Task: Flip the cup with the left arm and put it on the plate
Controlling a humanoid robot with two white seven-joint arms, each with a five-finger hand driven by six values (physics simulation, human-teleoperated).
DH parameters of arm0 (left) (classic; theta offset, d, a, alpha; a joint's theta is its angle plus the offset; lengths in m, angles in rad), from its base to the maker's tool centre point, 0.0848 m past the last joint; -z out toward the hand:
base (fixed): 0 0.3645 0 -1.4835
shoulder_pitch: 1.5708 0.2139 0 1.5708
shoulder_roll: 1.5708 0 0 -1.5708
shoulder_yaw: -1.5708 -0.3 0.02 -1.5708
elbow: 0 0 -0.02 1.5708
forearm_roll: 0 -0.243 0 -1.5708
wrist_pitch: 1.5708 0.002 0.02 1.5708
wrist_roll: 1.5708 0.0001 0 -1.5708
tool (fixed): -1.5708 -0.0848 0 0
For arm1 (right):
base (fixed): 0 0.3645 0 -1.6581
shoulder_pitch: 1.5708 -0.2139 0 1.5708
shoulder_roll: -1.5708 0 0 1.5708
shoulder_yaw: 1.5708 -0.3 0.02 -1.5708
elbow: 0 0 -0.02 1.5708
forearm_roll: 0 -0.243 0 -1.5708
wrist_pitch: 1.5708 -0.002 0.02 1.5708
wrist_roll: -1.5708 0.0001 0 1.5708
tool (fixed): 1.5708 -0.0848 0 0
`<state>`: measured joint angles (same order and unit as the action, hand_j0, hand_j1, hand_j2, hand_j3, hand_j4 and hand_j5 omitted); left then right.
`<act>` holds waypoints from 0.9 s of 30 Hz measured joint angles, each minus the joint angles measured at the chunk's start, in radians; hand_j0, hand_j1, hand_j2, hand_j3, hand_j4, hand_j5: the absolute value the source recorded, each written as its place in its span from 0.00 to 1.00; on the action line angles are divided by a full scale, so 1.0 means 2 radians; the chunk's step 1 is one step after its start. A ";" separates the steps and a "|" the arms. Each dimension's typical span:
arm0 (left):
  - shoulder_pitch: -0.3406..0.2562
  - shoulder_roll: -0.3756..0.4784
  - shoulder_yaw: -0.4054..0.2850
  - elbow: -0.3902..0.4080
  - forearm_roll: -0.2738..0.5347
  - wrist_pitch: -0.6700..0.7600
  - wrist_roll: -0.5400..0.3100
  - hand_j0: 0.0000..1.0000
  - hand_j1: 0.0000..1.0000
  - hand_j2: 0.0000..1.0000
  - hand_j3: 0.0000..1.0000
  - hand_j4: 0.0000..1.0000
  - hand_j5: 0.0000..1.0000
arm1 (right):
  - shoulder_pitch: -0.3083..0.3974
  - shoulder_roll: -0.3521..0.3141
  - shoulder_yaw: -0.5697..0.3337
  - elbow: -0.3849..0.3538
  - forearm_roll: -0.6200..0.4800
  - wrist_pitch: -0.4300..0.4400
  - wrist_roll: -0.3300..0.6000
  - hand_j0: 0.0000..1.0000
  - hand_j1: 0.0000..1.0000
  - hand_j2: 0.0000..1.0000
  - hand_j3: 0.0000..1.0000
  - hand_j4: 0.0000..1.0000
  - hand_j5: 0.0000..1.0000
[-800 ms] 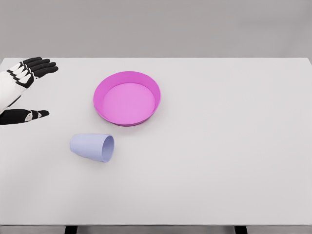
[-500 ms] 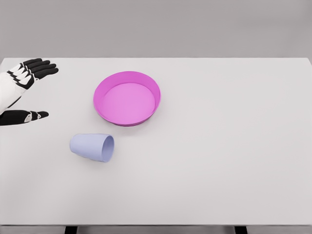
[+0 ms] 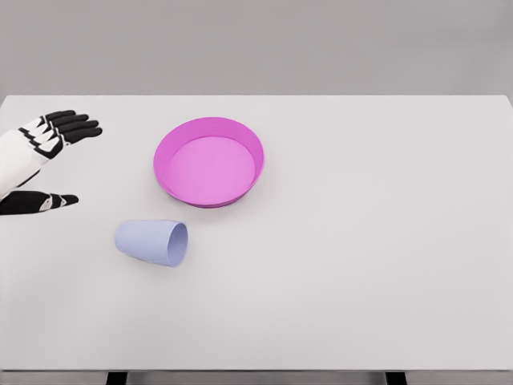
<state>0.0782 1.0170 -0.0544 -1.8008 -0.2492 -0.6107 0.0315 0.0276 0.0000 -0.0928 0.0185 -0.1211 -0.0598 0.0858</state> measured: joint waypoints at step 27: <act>0.013 0.094 -0.129 -0.001 0.126 0.000 0.004 1.00 1.00 1.00 1.00 1.00 1.00 | 0.000 0.000 0.000 0.000 0.000 0.000 0.000 1.00 1.00 1.00 1.00 1.00 1.00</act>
<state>0.1043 1.2047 -0.3115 -1.8033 0.0021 -0.6107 0.0395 0.0276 0.0000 -0.0928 0.0184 -0.1211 -0.0598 0.0857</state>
